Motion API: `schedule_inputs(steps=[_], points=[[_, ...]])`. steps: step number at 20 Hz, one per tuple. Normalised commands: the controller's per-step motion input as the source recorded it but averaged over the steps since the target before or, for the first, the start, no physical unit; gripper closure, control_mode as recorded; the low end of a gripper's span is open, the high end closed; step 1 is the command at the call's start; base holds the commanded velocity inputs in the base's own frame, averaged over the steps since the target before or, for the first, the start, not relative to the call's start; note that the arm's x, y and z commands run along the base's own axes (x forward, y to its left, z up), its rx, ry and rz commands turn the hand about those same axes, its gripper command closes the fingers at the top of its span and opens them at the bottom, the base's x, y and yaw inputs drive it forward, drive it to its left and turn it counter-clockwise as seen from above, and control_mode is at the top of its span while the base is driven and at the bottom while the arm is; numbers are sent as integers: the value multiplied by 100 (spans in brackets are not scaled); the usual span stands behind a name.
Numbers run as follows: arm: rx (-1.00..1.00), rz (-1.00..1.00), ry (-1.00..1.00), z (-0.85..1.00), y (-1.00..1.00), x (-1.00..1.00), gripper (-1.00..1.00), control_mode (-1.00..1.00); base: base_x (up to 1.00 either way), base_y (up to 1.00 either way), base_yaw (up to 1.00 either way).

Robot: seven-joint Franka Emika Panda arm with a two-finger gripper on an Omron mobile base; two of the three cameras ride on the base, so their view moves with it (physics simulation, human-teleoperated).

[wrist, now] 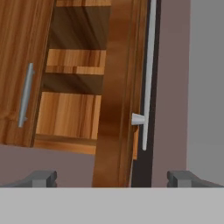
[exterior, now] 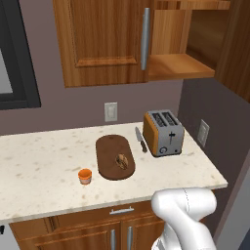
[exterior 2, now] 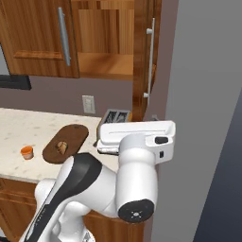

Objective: Pick the bread, place it on the cutting board, pick the jam, place it on the counter, and close the cabinet.

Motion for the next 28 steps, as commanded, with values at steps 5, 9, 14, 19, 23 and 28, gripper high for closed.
schedule_inputs(steps=[5, 9, 14, 19, 23, 28], points=[[0, 0, 0, 0, 0, 8, -100, -100, 0, 0, 0], [0, -1, 0, 0, 0, 9, -100, -100, 0, 0, 0], [0, -1, 0, 0, 0, 11, -100, -100, 0, 0, 0], [0, -1, 0, -4, 0, 11, -100, -100, 0, 0, 0], [0, -2, 0, -5, 0, 15, -100, -100, 0, 0, 0], [0, -1, 0, -5, 0, 15, -100, -100, 0, 0, 0]])
